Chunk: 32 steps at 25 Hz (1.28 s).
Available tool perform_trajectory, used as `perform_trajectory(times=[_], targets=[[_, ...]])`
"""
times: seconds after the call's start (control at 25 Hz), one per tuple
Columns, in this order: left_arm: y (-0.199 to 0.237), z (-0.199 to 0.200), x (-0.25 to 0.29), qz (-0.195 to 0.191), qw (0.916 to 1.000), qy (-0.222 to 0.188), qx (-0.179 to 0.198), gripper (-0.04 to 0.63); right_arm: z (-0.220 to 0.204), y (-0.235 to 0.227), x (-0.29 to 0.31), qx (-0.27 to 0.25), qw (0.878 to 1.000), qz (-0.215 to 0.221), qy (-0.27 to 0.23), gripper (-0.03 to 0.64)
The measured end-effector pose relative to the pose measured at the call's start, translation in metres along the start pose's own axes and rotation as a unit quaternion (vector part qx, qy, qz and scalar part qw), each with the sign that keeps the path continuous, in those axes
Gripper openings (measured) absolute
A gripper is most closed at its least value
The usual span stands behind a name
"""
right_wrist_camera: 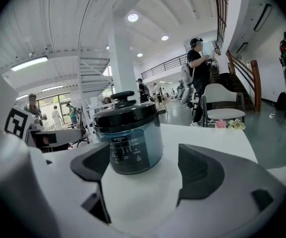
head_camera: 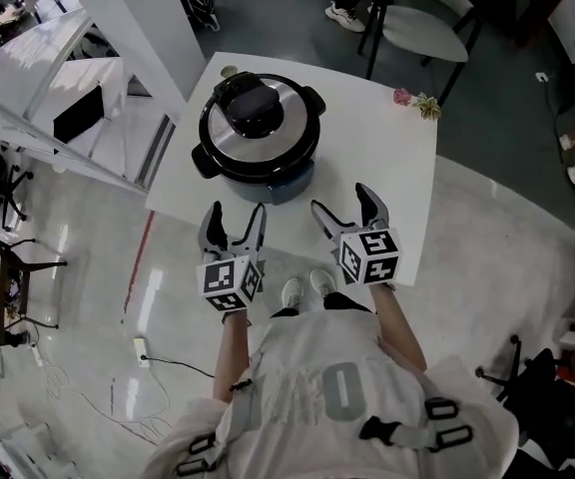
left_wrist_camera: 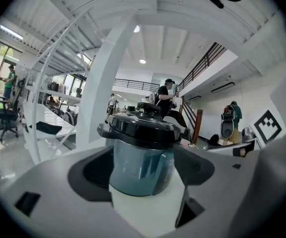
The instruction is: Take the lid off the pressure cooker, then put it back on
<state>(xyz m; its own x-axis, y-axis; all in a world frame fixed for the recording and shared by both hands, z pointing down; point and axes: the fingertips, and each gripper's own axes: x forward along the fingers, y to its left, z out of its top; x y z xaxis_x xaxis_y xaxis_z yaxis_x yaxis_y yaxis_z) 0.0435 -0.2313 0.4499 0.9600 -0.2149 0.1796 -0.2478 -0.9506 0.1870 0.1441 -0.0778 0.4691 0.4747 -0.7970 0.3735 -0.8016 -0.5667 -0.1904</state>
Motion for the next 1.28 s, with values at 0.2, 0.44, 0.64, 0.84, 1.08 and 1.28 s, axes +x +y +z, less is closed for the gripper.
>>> perform_trajectory(times=[0.2,0.44,0.64,0.84,1.08,1.28], targets=[[0.004,-0.007,0.013,0.007,0.9993,0.013,-0.033,0.403,0.004,-0.011,0.014,-0.012,1.000,0.010,0.011,0.422],[0.017,-0.003,0.015,0.040,0.9983,0.002,-0.043,0.402,0.008,-0.019,0.021,-0.021,0.999,0.016,0.021,0.420],[0.025,0.002,0.019,0.056,0.9973,-0.009,-0.046,0.402,0.012,-0.023,0.026,-0.023,0.999,0.022,0.019,0.420],[0.035,0.013,0.018,0.070,0.9966,-0.018,-0.040,0.402,0.026,-0.025,0.031,-0.027,0.999,0.030,0.013,0.420],[0.044,0.047,0.012,0.074,0.9950,-0.050,-0.044,0.402,0.061,-0.026,0.036,-0.051,0.998,0.045,-0.010,0.420],[0.038,0.093,0.017,0.048,0.9955,-0.079,-0.020,0.402,0.102,-0.018,0.038,-0.088,0.993,0.066,-0.042,0.420]])
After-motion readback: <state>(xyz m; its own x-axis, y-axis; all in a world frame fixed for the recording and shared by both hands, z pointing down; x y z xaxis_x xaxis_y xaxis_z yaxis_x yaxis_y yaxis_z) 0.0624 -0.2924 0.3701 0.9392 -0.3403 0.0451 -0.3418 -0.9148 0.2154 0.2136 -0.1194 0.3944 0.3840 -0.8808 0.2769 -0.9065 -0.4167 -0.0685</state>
